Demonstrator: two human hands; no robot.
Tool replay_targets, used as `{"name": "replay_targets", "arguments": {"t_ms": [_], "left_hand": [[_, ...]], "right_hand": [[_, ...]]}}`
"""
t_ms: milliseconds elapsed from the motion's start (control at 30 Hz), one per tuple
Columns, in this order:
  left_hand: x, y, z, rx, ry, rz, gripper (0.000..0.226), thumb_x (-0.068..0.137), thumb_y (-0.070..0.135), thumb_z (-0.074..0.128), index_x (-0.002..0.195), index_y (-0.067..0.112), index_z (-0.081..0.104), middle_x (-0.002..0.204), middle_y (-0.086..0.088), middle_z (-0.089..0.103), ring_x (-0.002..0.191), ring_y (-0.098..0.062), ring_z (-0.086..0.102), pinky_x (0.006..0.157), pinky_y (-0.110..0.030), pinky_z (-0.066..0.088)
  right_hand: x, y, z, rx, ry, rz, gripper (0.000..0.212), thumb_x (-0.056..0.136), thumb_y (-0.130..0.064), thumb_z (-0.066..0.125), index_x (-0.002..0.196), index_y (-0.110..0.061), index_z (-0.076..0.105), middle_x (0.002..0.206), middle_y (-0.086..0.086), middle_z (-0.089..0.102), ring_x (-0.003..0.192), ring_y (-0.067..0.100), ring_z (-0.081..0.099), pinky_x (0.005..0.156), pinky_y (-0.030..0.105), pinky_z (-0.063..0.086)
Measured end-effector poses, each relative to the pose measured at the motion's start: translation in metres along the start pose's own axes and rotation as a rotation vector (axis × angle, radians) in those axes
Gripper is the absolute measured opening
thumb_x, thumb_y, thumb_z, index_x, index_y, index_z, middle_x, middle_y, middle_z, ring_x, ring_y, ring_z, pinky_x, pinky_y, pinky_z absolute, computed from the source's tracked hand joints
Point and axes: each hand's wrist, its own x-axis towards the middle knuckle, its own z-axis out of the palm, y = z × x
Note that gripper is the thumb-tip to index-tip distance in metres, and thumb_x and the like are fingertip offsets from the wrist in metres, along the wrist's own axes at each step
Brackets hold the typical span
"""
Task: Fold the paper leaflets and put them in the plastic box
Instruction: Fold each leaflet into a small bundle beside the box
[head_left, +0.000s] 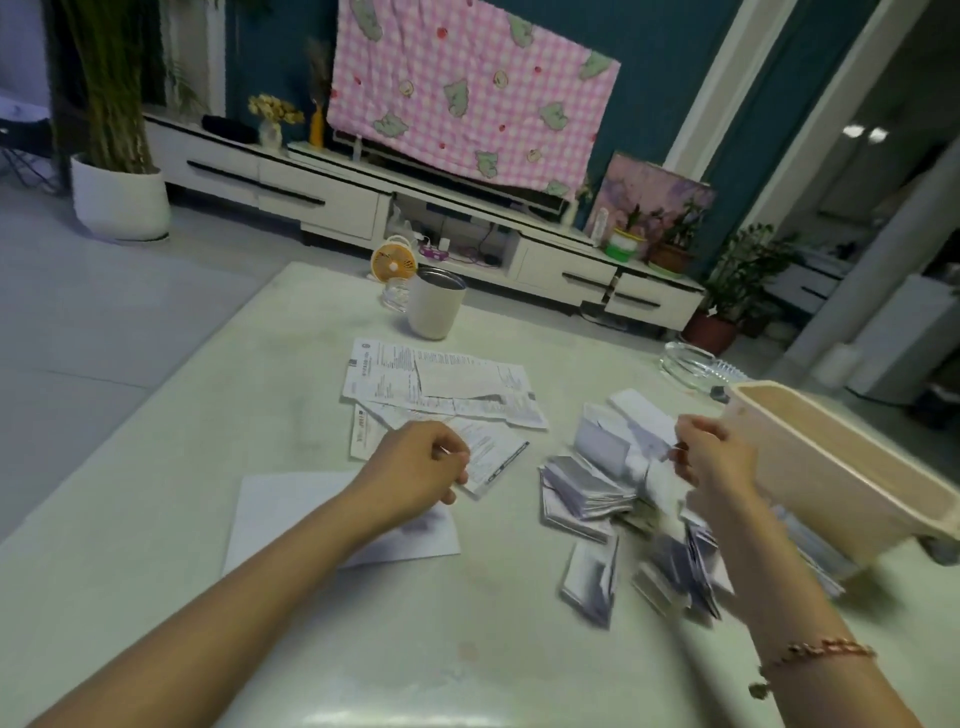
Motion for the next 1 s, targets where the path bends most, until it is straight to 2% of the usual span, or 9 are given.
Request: {"name": "replay_targets", "arguments": {"t_ms": [100,267,400,533,633,733,800,867,1000], "left_hand": [[0.001,-0.003,0.001,-0.055,0.036,-0.056,0.012,0.093,0.011,0.049,0.092,0.014,0.06,0.079,0.001,0.067,0.062,-0.013,0.062,0.06,-0.025,0.05],[-0.003,-0.003,0.008,-0.065,0.052,-0.069,0.013,0.093,0.012,0.048,0.093,0.014,0.061,0.08,0.001,0.068,0.063,-0.012,0.063,0.059,-0.026,0.051],[-0.006,-0.001,0.015,-0.065,0.03,-0.045,0.014,0.092,0.01,0.048,0.088,0.016,0.061,0.079,0.001,0.068,0.063,-0.012,0.063,0.06,-0.023,0.05],[-0.004,0.0,0.014,-0.063,0.03,-0.044,0.016,0.092,0.009,0.048,0.087,0.017,0.061,0.08,0.001,0.069,0.064,-0.013,0.063,0.058,-0.02,0.048],[-0.002,-0.002,0.013,-0.063,0.035,-0.065,0.016,0.093,0.009,0.048,0.086,0.017,0.06,0.082,0.0,0.069,0.065,-0.013,0.064,0.062,-0.025,0.051],[0.001,-0.004,0.008,-0.051,0.075,-0.079,0.015,0.092,0.009,0.049,0.089,0.015,0.062,0.087,-0.003,0.069,0.069,-0.014,0.062,0.063,-0.029,0.051],[0.004,-0.005,0.001,0.104,0.124,-0.037,0.014,0.091,0.011,0.05,0.096,0.015,0.063,0.096,-0.002,0.066,0.08,-0.016,0.06,0.062,-0.026,0.048],[0.006,-0.007,-0.011,0.427,0.118,0.028,0.021,0.091,0.017,0.053,0.111,0.016,0.061,0.113,-0.002,0.06,0.099,-0.019,0.055,0.079,-0.029,0.047],[0.003,-0.009,-0.035,0.877,-0.086,-0.084,0.062,0.081,0.037,0.067,0.135,0.025,0.039,0.138,-0.002,0.039,0.126,-0.024,0.037,0.098,-0.033,0.033]], "right_hand": [[0.0,0.018,0.001,-0.104,-0.125,0.084,0.01,0.09,-0.001,0.055,0.098,-0.003,0.062,0.068,0.008,0.052,0.054,0.017,0.046,0.033,0.013,0.036],[-0.009,0.041,0.005,-0.386,-0.262,-0.033,0.006,0.08,0.0,0.064,0.081,-0.004,0.068,0.058,0.005,0.058,0.039,0.008,0.047,0.038,0.017,0.038],[-0.009,0.05,0.008,-0.623,-0.241,-0.136,0.009,0.07,-0.017,0.072,0.074,-0.018,0.064,0.079,0.006,0.067,0.069,0.021,0.059,0.063,0.03,0.046],[-0.015,0.047,0.01,-0.796,-0.224,-0.21,0.024,0.062,-0.016,0.073,0.071,-0.02,0.052,0.088,0.007,0.058,0.07,0.018,0.051,0.051,0.026,0.032],[-0.013,0.046,0.009,-0.835,-0.251,-0.242,0.021,0.067,-0.018,0.072,0.079,-0.016,0.055,0.094,0.007,0.058,0.074,0.018,0.051,0.05,0.025,0.03],[-0.015,0.037,0.008,-0.768,-0.262,-0.284,0.017,0.075,-0.014,0.068,0.09,-0.011,0.059,0.081,0.004,0.057,0.068,0.016,0.05,0.052,0.024,0.033],[-0.02,0.027,0.007,-0.727,-0.26,-0.364,0.018,0.079,-0.013,0.065,0.096,-0.008,0.062,0.078,0.001,0.055,0.07,0.016,0.05,0.057,0.026,0.035],[-0.029,0.017,0.011,-0.693,-0.27,-0.443,0.016,0.083,-0.013,0.063,0.098,-0.008,0.062,0.085,0.0,0.055,0.073,0.011,0.05,0.06,0.023,0.036],[-0.057,0.002,0.032,-0.631,-0.336,-0.585,0.007,0.082,-0.012,0.064,0.088,-0.017,0.062,0.087,0.001,0.06,0.071,0.007,0.05,0.058,0.013,0.034]]}}
